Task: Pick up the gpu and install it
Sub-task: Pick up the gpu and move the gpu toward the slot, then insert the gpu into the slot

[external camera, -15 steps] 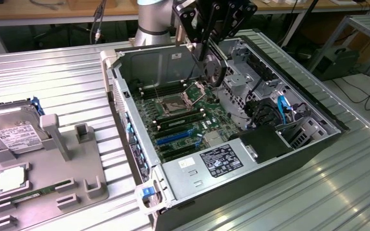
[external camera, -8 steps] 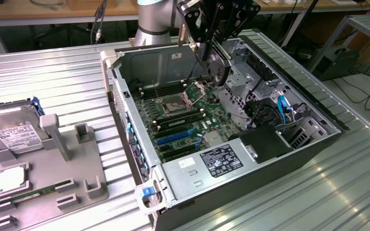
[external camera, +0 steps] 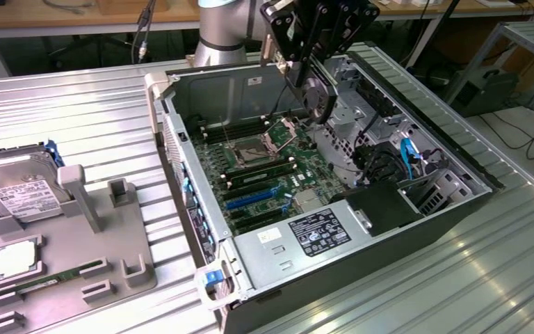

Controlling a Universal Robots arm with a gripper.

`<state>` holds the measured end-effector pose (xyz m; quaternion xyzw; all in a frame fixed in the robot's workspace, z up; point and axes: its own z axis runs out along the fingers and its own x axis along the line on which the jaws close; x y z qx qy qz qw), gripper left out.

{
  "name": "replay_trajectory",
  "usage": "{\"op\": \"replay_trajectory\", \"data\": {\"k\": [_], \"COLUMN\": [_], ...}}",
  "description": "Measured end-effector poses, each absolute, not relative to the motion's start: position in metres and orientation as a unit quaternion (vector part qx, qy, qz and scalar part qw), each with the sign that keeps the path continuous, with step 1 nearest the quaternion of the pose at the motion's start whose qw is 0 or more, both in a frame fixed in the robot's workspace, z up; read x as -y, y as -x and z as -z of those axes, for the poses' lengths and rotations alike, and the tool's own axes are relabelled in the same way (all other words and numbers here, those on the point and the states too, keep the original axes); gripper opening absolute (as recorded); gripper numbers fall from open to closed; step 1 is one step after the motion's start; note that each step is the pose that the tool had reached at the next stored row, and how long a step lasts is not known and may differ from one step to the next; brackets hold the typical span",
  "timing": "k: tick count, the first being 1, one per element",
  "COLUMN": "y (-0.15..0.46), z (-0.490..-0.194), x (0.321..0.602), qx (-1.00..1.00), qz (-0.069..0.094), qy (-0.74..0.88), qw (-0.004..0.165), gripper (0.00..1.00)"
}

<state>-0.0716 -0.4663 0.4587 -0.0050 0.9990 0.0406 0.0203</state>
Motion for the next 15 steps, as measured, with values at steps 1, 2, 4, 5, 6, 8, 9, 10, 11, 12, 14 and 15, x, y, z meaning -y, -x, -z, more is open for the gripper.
{"op": "replay_trajectory", "data": {"k": [1, 2, 4, 5, 6, 8, 9, 10, 11, 12, 14, 15], "y": [0.0716, 0.0715, 0.0715, 0.0715, 0.0715, 0.0715, 0.0715, 0.0715, 0.0715, 0.0715, 0.0716, 0.0716], "z": [-0.4587, -0.4587, -0.4587, -0.4587, -0.4587, -0.4588, -0.4587, -0.4587, -0.4587, -0.4587, -0.4587, -0.4587], "x": [0.4663, 0.4663, 0.4663, 0.4663, 0.4663, 0.4663, 0.4663, 0.4663, 0.4663, 0.4663, 0.4663, 0.4663], "qx": [-0.999, -0.999, -0.999, -0.999, -0.999, -0.999, -0.999, -0.999, -0.999, -0.999, -0.999, -0.999], "qz": [-0.041, -0.041, -0.041, -0.041, -0.041, -0.041, -0.041, -0.041, -0.041, -0.041, -0.041, -0.041], "qy": [0.005, 0.005, 0.005, 0.005, 0.005, 0.005, 0.005, 0.005, 0.005, 0.005, 0.006, 0.008], "qw": [0.02, 0.02, 0.02, 0.02, 0.02, 0.02, 0.02, 0.02, 0.02, 0.02, 0.02, 0.02], "gripper": [0.28, 0.28, 0.28, 0.28, 0.28, 0.28, 0.28, 0.28, 0.28, 0.28, 0.28, 0.28]}}
